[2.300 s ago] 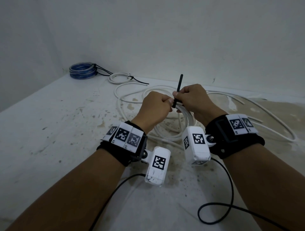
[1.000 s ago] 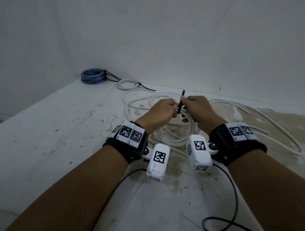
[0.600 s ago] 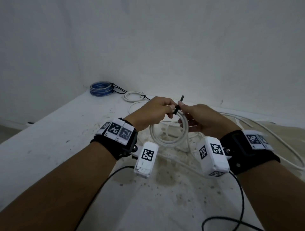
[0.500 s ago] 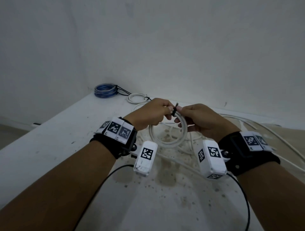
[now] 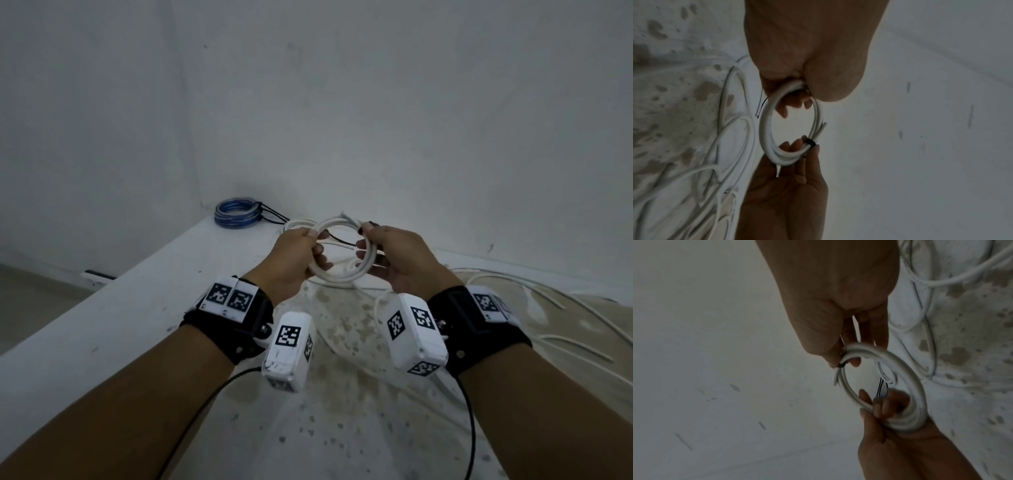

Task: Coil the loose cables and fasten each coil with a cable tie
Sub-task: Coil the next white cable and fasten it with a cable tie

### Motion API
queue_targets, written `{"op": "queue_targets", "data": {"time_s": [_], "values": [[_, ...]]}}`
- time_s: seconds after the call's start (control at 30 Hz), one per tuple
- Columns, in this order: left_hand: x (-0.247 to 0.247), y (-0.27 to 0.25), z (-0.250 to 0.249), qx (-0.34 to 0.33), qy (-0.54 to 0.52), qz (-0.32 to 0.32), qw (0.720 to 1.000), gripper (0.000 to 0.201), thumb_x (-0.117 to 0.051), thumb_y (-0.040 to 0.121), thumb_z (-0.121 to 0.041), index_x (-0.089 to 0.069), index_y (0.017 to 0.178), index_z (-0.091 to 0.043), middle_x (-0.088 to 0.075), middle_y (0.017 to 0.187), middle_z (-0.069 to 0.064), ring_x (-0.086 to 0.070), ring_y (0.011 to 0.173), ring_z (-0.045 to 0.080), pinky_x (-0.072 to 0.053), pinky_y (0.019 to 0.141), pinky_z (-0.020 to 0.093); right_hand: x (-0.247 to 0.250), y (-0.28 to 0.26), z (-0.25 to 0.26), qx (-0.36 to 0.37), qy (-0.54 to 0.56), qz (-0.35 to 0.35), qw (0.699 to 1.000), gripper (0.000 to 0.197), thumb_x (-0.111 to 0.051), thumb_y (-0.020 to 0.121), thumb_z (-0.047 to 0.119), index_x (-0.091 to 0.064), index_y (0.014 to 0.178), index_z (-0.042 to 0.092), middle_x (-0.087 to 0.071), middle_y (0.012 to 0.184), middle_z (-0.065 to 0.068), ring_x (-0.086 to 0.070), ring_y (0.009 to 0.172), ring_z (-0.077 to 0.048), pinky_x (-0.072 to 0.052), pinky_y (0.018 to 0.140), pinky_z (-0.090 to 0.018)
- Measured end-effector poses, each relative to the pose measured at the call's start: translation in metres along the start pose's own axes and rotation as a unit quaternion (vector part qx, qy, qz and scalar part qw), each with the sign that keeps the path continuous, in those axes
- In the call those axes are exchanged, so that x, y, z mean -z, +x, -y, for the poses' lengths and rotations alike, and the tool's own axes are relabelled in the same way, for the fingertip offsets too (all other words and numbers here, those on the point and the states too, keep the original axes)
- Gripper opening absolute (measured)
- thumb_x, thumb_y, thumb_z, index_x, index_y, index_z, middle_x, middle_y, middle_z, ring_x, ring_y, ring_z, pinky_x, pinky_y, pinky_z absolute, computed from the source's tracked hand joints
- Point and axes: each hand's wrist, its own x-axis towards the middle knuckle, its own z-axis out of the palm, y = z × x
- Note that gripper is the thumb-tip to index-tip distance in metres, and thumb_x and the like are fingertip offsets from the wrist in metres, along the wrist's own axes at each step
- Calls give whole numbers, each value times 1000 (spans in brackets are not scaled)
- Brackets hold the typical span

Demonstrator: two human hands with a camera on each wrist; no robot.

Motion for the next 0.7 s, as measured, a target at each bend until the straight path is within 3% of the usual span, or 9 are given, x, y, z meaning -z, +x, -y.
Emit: {"op": "queue_targets", "data": {"time_s": [0.17, 0.23, 0.3, 0.37, 0.47, 0.53, 0.57, 0.63, 0.7], "values": [[21, 22, -5, 34, -24, -75, 996, 28, -43, 104, -13, -64, 89, -3, -46, 67, 4, -41, 53, 11, -48, 47, 21, -11, 19, -14, -73, 6, 74, 995, 12, -65, 92, 17, -73, 92, 8, -75, 87, -6, -64, 71, -12, -50, 55, -18], [30, 29, -6, 58, -27, -75, 995, 22, -49, 102, -18, -65, 99, -2, -55, 76, 7, -52, 64, 15, -56, 61, 26, -18, 34, -17, -66, 25, 56, 996, 11, -63, 94, 12, -70, 90, 4, -73, 80, -7, -64, 70, -13, -52, 57, -19], [39, 36, -4, 82, 6, -78, 994, 22, -53, 101, -30, -62, 107, -11, -59, 90, 6, -57, 85, 20, -53, 84, 34, -28, 57, -16, -53, 49, 21, 997, 15, -61, 95, 10, -66, 86, 0, -68, 75, -9, -61, 65, -15, -55, 54, -22], [49, 41, 1, 99, 16, -102, 990, 24, -52, 100, -36, -54, 111, -15, -55, 97, 4, -54, 98, 22, -48, 97, 40, -40, 87, -14, -44, 69, -18, 997, 17, -60, 96, 9, -62, 82, -1, -66, 75, -12, -61, 64, -17, -56, 53, -26], [57, 45, 14, 120, -3, -134, 984, 35, -51, 101, -34, -46, 129, -13, -50, 97, 4, -55, 94, 21, -49, 94, 39, -63, 128, -21, -6, 11, -29, 999, 19, -49, 101, 12, -55, 83, 10, -62, 87, -10, -58, 63, -13, -51, 49, -18], [61, 45, 20, 125, -17, -153, 980, 41, -50, 102, -32, -42, 135, -10, -48, 95, 5, -56, 85, 18, -52, 90, 37, -78, 150, -25, 8, -27, -37, 999, 15, -46, 103, 14, -57, 93, 11, -65, 114, -16, -62, 69, -16, -48, 47, -14], [63, 46, 20, 128, -22, -157, 979, 42, -50, 102, -32, -42, 136, -10, -48, 95, 5, -57, 83, 18, -53, 89, 37, -81, 160, -28, 19, -78, -36, 996, 15, -46, 102, 16, -59, 104, 8, -62, 126, -18, -66, 81, -22, -49, 50, -14], [66, 47, 19, 136, -33, -154, 978, 41, -51, 101, -32, -42, 137, -12, -49, 99, 5, -59, 84, 19, -53, 90, 38, -81, 181, -30, 24, -236, -51, 970, 27, -52, 100, 24, -59, 117, 4, -62, 127, -18, -64, 106, -32, -51, 70, -22], [68, 49, 17, 146, -37, -149, 977, 41, -52, 101, -31, -43, 137, -14, -48, 101, 4, -60, 86, 20, -53, 90, 39, -79, 194, -36, 50, -354, -38, 933, 32, -58, 96, 29, -62, 113, 2, -65, 118, -18, -63, 107, -33, -49, 82, -32]]}}
